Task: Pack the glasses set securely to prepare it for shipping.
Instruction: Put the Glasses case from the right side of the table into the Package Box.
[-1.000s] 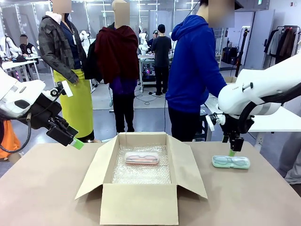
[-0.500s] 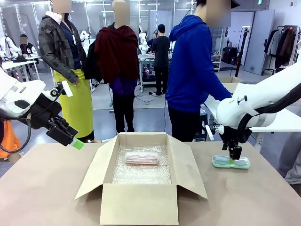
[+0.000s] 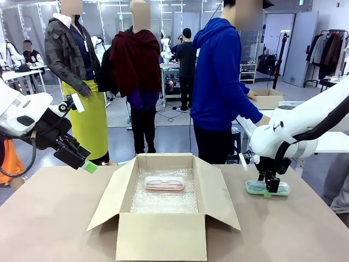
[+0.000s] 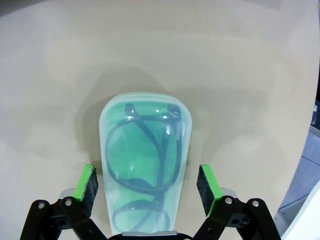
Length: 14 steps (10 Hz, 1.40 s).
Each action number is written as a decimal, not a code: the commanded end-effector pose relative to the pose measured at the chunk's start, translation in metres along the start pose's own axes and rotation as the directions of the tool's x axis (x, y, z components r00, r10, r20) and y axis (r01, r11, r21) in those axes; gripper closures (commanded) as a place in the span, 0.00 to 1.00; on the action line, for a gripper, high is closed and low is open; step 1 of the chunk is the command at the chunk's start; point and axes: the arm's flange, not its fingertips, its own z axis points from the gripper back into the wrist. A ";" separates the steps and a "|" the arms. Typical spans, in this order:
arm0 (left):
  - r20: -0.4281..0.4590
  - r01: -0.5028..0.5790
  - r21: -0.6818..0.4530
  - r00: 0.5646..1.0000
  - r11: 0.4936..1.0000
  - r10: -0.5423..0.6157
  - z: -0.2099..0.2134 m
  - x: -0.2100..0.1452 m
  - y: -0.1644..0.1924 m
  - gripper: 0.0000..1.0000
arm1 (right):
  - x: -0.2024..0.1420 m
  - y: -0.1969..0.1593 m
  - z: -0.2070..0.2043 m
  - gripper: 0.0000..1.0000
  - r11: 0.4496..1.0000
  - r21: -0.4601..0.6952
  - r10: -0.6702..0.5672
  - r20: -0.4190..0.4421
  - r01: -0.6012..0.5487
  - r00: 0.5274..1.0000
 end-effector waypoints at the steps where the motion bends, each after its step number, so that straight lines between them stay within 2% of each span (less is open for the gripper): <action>1: 0.019 0.013 -0.017 1.000 1.000 -0.013 0.001 -0.002 0.002 0.00 | 0.002 -0.006 -0.001 0.00 1.000 -0.014 -0.014 -0.017 0.013 1.000; 3: 0.019 0.013 -0.017 1.000 1.000 -0.013 0.001 -0.002 0.002 0.00 | -0.001 -0.006 -0.003 0.02 1.000 0.001 -0.028 -0.034 0.028 0.999; 4: 0.019 0.013 -0.017 1.000 1.000 -0.013 0.001 -0.002 0.002 0.00 | -0.002 -0.006 -0.003 0.17 1.000 0.001 -0.031 -0.037 0.031 0.999; 5: 0.019 0.013 -0.017 1.000 1.000 -0.013 0.001 -0.002 0.002 0.00 | -0.004 -0.006 0.000 0.22 0.999 -0.001 -0.035 -0.036 0.035 0.999; 6: 0.019 0.013 -0.017 1.000 1.000 -0.013 0.001 -0.002 0.002 0.00 | -0.004 -0.006 0.004 0.37 0.999 -0.005 -0.033 -0.039 0.033 0.999; 7: 0.019 0.013 -0.017 1.000 1.000 -0.013 0.001 -0.002 0.002 0.00 | -0.005 -0.006 0.008 0.42 0.999 -0.004 -0.036 -0.032 0.036 0.999; 8: 0.019 0.013 -0.017 1.000 1.000 -0.013 0.001 -0.002 0.002 0.00 | -0.007 -0.006 0.014 0.57 0.999 -0.003 -0.045 -0.033 0.045 0.998; 9: 0.019 0.013 -0.017 1.000 1.000 -0.013 0.001 -0.002 0.002 0.00 | -0.006 -0.004 0.026 0.62 0.999 0.009 -0.050 -0.011 0.050 0.999; 12: 0.019 0.013 -0.017 1.000 1.000 -0.013 0.001 -0.002 0.002 0.00 | 0.007 0.012 0.115 0.62 0.992 0.084 -0.096 0.058 0.090 0.994; 14: 0.019 0.013 -0.017 1.000 1.000 -0.013 0.001 -0.002 0.002 0.00 | 0.027 0.029 0.154 0.62 0.986 0.099 -0.137 0.053 0.131 0.989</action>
